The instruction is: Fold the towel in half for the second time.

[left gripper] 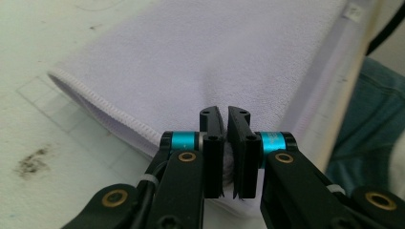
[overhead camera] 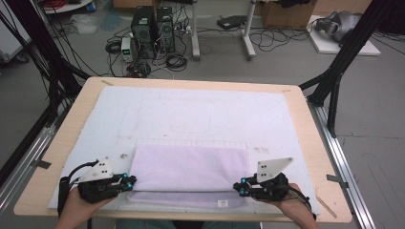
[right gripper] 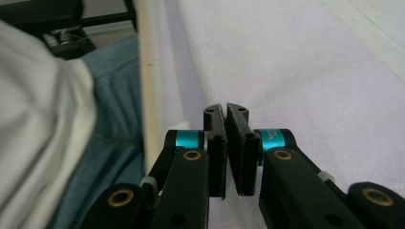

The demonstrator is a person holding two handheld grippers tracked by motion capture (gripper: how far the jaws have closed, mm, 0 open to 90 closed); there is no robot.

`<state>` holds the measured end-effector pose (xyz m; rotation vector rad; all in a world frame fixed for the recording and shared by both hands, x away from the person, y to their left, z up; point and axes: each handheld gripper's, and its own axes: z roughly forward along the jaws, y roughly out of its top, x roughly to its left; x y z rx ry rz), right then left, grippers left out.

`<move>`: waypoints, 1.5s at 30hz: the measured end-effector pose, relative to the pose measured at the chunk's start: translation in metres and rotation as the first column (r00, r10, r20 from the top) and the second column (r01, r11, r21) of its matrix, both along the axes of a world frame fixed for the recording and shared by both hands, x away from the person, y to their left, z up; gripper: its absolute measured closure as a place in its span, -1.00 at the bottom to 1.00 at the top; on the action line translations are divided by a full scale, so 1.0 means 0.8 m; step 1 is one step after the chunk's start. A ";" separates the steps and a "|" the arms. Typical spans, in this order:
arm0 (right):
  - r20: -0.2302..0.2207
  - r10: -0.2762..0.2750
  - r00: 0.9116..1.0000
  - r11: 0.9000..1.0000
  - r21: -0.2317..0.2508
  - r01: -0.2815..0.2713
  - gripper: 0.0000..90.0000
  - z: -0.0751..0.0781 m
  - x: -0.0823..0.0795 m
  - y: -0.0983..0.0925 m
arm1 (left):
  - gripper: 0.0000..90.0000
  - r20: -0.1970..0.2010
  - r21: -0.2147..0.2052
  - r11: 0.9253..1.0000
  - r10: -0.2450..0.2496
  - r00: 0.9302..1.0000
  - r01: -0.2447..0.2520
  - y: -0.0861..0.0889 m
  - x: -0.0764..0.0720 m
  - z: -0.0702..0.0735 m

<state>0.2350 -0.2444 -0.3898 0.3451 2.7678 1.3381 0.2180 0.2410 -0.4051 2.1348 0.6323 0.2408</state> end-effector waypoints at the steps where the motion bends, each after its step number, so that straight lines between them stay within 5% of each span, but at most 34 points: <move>1: -0.023 0.031 0.999 0.999 0.008 -0.031 0.85 0.000 -0.004 0.000 | 0.87 -0.014 0.006 1.000 -0.015 1.000 0.015 0.000 -0.003 -0.002; 3: -0.079 0.096 0.992 0.995 -0.023 -0.098 0.57 -0.008 -0.008 0.003 | 0.76 -0.043 0.013 0.999 -0.033 0.999 0.034 -0.001 -0.004 -0.009; 5: -0.088 0.078 0.993 0.996 -0.030 -0.081 0.41 -0.017 -0.003 0.003 | 0.41 -0.058 0.007 1.000 -0.016 0.998 0.017 -0.002 0.001 -0.014; 10: -0.040 -0.103 0.994 0.995 0.002 0.103 0.18 -0.016 0.037 -0.008 | 0.17 -0.009 -0.021 0.999 0.045 0.999 -0.045 -0.004 0.030 -0.009; 13: -0.017 -0.212 0.977 0.977 -0.017 0.212 0.05 -0.015 0.069 -0.011 | 0.11 0.011 -0.029 0.992 0.123 0.992 -0.123 -0.005 0.057 -0.008; 18: 0.027 -0.314 0.949 0.947 -0.068 0.315 -0.08 -0.024 0.106 -0.012 | -0.07 0.028 -0.024 0.970 0.243 0.970 -0.243 -0.004 0.098 -0.014; 22: -0.024 -0.365 0.931 0.925 -0.122 0.360 -0.25 -0.043 0.128 -0.015 | -0.20 0.020 0.011 0.957 0.290 0.957 -0.291 -0.010 0.122 -0.028; 25: -0.067 -0.370 0.927 0.924 -0.124 0.360 -0.25 -0.054 0.135 -0.015 | -0.17 -0.032 0.049 0.956 0.291 0.956 -0.289 -0.015 0.134 -0.041; 27: -0.083 -0.342 0.936 0.936 -0.117 0.331 -0.01 -0.060 0.135 -0.013 | 0.14 -0.057 0.051 0.966 0.257 0.965 -0.254 -0.017 0.136 -0.046; 30: -0.139 -0.324 0.936 0.945 -0.088 0.314 0.39 -0.062 0.136 -0.013 | 0.47 -0.018 0.037 0.966 0.258 0.966 -0.257 -0.020 0.129 -0.046; 33: -0.130 -0.304 0.944 0.952 -0.079 0.295 0.65 -0.058 0.134 -0.013 | 0.79 0.002 0.028 0.969 0.245 0.969 -0.245 -0.021 0.126 -0.042; 37: -0.076 -0.329 0.941 0.943 -0.072 0.324 0.74 -0.048 0.137 -0.012 | 0.89 0.043 0.032 0.963 0.266 0.963 -0.268 -0.027 0.130 -0.035; 45: 0.019 -0.401 0.916 0.915 -0.045 0.402 0.75 0.004 0.184 -0.012 | 0.90 0.123 -0.029 0.937 0.349 0.929 -0.348 -0.035 0.185 0.016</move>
